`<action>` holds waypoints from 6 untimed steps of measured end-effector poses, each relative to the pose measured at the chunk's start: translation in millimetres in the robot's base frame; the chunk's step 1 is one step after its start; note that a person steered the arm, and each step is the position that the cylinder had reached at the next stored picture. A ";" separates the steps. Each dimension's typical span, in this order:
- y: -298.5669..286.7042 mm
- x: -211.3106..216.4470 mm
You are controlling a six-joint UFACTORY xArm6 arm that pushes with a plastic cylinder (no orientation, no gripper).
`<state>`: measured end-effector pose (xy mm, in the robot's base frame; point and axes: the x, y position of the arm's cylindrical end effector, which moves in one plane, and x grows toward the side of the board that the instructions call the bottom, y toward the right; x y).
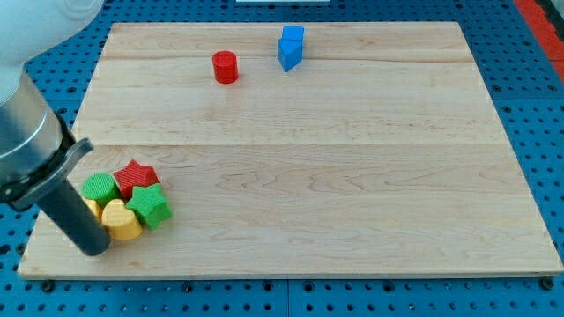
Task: Push the yellow hexagon to the left of the yellow heart
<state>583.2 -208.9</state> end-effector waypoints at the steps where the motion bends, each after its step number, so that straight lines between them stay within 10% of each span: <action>1: 4.0 -10.3; 6: -66.3 -13.2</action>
